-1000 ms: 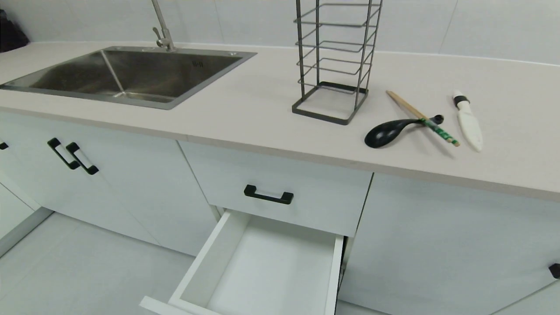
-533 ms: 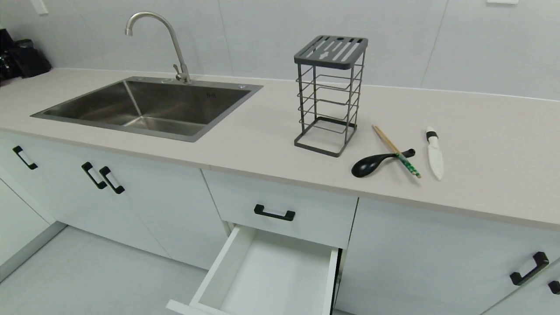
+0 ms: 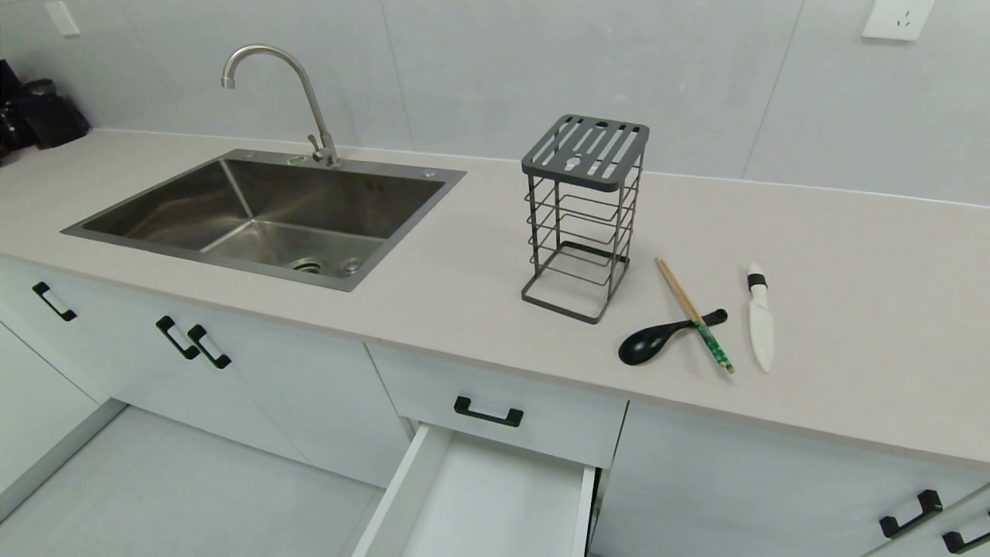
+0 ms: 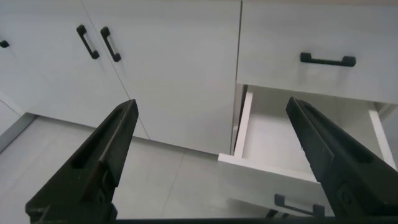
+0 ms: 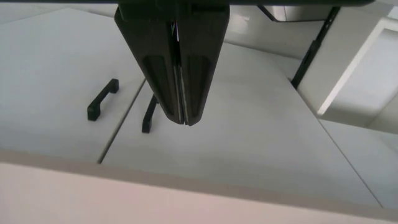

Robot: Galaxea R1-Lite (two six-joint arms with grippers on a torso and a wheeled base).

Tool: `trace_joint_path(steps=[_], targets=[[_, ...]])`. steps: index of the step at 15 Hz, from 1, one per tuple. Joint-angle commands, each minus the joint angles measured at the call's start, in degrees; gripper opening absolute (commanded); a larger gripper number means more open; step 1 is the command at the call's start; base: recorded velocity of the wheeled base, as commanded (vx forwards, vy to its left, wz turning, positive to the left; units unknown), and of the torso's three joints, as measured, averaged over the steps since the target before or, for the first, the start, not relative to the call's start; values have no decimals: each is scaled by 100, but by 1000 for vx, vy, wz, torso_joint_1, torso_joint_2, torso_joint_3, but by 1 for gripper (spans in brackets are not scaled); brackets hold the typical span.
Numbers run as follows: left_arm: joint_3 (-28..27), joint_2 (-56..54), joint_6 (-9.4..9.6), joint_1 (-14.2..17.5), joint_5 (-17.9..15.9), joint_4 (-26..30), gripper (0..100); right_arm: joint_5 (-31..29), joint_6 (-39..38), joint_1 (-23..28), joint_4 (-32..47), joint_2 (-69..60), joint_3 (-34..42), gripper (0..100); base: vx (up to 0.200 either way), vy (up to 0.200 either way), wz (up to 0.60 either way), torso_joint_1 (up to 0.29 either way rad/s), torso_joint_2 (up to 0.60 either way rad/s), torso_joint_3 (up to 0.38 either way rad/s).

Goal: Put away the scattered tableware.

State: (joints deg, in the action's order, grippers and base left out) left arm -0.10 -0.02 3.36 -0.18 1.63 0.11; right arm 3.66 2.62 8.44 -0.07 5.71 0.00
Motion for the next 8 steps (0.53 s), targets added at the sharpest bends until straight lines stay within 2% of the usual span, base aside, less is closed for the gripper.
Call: trace_joint_path(steps=[1, 8], targets=[[1, 2, 6, 1, 4, -2, 100, 3, 2, 0, -1, 1, 0, 0, 0, 0, 0, 286, -530, -251], [1, 2, -29, 1, 4, -2, 100, 3, -7, 0, -1, 1, 0, 0, 0, 0, 0, 290, -553, -269]])
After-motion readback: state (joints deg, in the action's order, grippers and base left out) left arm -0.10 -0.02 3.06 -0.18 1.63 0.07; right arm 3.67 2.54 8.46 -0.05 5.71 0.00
